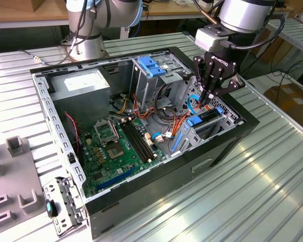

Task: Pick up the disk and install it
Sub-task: 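Insert the second disk wire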

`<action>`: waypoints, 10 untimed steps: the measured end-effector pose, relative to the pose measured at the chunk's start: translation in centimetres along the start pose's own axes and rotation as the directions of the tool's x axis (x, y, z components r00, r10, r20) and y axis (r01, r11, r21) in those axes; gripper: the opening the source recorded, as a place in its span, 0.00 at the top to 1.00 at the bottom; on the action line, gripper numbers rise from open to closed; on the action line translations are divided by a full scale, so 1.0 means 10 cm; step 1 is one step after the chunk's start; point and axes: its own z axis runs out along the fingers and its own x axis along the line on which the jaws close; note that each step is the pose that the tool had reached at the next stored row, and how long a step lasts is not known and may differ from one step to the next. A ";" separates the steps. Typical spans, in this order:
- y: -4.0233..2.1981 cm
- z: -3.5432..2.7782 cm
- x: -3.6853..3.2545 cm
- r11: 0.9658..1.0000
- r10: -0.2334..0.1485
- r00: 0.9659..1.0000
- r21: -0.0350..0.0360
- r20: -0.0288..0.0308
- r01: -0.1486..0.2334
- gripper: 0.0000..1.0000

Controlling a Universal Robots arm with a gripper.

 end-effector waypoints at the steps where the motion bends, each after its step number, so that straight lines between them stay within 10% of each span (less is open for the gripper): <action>1: 0.000 0.000 0.000 1.000 0.000 1.000 0.000 0.000 0.000 0.84; 10: 0.001 0.002 0.005 1.000 0.000 1.000 0.000 0.002 0.000 0.84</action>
